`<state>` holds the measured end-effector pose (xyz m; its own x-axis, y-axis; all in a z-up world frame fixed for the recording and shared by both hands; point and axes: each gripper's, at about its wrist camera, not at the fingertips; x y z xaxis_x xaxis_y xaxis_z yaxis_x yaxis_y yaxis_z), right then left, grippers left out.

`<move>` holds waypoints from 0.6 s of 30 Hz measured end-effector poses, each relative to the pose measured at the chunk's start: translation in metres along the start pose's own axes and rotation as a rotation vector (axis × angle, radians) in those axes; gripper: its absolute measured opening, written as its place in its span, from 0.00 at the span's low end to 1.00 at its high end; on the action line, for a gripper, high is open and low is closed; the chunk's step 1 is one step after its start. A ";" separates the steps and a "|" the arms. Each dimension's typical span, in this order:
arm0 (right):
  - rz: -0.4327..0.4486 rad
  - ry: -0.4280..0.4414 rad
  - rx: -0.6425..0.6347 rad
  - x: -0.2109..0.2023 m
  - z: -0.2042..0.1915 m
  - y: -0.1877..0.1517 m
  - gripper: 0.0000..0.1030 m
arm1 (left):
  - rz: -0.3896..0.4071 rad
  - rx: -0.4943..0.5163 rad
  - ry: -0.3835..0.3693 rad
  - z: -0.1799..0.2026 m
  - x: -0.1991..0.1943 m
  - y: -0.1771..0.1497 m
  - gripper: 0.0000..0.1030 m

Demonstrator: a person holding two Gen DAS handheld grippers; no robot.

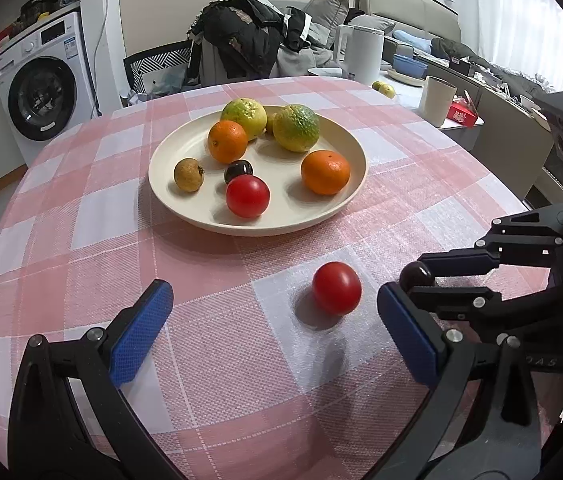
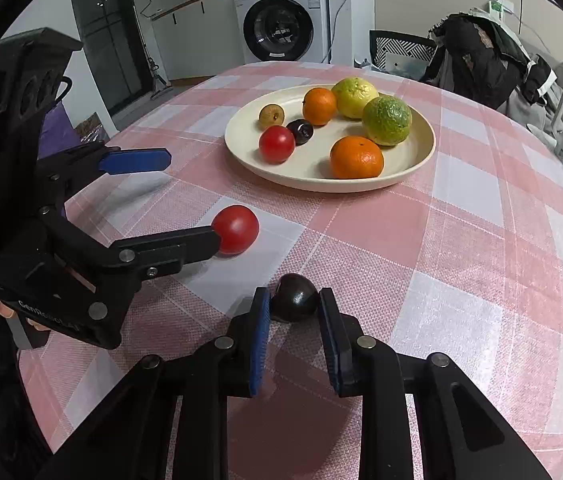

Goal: Organize fruits
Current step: 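Close the right tool on the last dark plum, then close the left tool on the last red tomato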

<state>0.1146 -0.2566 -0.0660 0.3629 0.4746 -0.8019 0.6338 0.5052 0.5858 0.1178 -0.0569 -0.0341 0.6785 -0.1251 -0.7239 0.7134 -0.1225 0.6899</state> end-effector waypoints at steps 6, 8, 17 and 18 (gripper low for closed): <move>0.036 -0.003 0.018 -0.011 0.006 0.002 0.24 | -0.019 0.007 -0.016 0.003 0.005 0.001 0.99; 0.043 -0.008 0.026 -0.014 0.008 0.002 0.24 | -0.033 0.015 -0.021 0.006 0.009 0.002 0.98; 0.054 -0.018 0.044 -0.019 0.016 0.001 0.24 | -0.089 0.057 -0.041 0.017 0.024 0.003 0.80; 0.054 -0.018 0.045 -0.020 0.016 0.001 0.24 | -0.096 0.060 -0.048 0.018 0.025 0.003 0.73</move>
<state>0.1192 -0.2773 -0.0516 0.4093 0.4873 -0.7714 0.6427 0.4461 0.6228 0.1340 -0.0777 -0.0504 0.5972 -0.1569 -0.7866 0.7621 -0.1947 0.6174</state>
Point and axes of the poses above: each gripper's, at about its wrist camera, not at the fingertips, and x roughly the way its jaws point, z to its right, y to its top, and after that the axes turned 2 degrees about x, right-handed
